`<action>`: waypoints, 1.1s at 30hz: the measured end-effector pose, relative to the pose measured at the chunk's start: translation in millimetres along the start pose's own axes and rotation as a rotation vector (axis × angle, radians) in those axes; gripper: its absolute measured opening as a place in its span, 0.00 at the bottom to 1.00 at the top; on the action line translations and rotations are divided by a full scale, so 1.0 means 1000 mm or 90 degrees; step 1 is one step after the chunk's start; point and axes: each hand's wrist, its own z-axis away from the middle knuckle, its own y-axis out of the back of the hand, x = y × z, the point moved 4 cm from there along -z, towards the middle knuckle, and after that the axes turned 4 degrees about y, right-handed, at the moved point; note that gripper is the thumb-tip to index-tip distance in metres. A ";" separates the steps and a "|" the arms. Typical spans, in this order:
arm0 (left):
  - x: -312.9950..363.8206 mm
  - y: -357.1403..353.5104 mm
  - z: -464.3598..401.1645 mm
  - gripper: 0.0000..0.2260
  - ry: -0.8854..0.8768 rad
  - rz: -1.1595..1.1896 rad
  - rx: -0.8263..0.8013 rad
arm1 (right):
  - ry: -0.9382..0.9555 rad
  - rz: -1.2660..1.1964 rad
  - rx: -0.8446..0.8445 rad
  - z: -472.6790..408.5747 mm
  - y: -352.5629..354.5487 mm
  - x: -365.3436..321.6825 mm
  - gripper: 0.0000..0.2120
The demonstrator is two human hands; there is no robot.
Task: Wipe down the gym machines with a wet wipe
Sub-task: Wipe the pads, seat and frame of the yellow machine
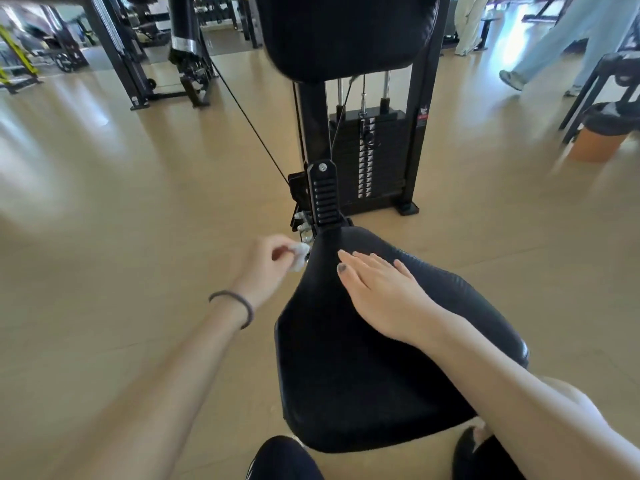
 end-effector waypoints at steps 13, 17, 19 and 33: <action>0.020 -0.002 0.126 0.12 -0.199 -0.175 -0.082 | -0.059 0.145 -0.022 0.039 0.014 0.042 0.25; 0.056 -0.049 0.104 0.16 -0.263 -0.184 -0.094 | -0.147 0.158 0.065 0.052 0.020 0.063 0.25; 0.074 -0.072 0.104 0.17 -0.275 -0.201 -0.114 | -0.156 0.161 0.123 0.059 0.019 0.062 0.24; 0.065 -0.071 0.181 0.12 -0.410 -0.138 -0.057 | -0.218 0.075 0.327 0.074 0.026 0.063 0.23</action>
